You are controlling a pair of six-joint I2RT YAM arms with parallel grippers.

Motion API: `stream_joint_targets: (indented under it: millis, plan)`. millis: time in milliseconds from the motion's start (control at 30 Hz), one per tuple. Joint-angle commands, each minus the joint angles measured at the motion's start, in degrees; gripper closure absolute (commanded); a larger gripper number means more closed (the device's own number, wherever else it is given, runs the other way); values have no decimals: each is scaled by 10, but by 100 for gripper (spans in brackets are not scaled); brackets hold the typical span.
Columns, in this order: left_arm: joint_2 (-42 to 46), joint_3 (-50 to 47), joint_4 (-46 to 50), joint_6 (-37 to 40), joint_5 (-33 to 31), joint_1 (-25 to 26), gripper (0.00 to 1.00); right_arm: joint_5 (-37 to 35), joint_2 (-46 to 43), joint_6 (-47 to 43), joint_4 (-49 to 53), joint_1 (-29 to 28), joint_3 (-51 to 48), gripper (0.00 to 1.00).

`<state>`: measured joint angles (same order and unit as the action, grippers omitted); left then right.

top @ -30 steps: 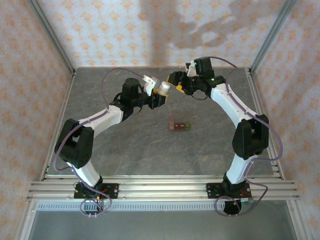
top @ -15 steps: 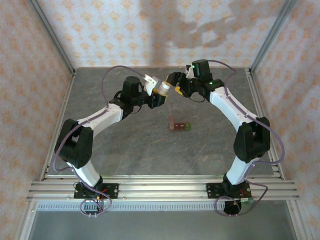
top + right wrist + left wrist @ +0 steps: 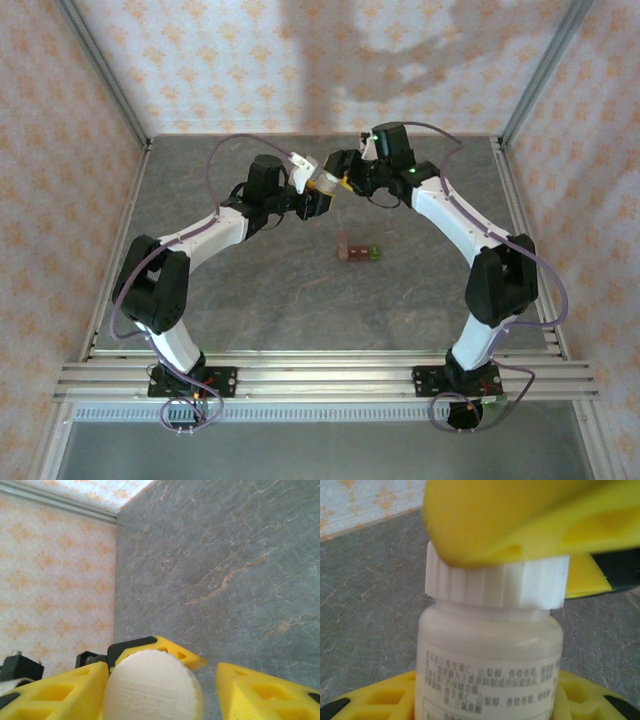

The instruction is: Sort the pills into containers

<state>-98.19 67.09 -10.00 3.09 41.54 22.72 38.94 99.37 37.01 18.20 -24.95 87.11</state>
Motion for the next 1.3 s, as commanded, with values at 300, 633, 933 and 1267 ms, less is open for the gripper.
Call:
stream_joint_targets:
  millis: [300,633,933,1267]
  plan:
    - [4,19,-38,-13,9,-2,100,15,-30,-61,-18,-4,-27,68]
    - [6,33,-78,-109,119,-7,100,177,-19,-196,-109,58,-52,60]
    - [28,35,26,-8,-8,-7,100,133,-75,-84,-107,87,-70,25]
    - [40,34,61,44,-62,1,100,31,-78,38,-79,75,-67,23]
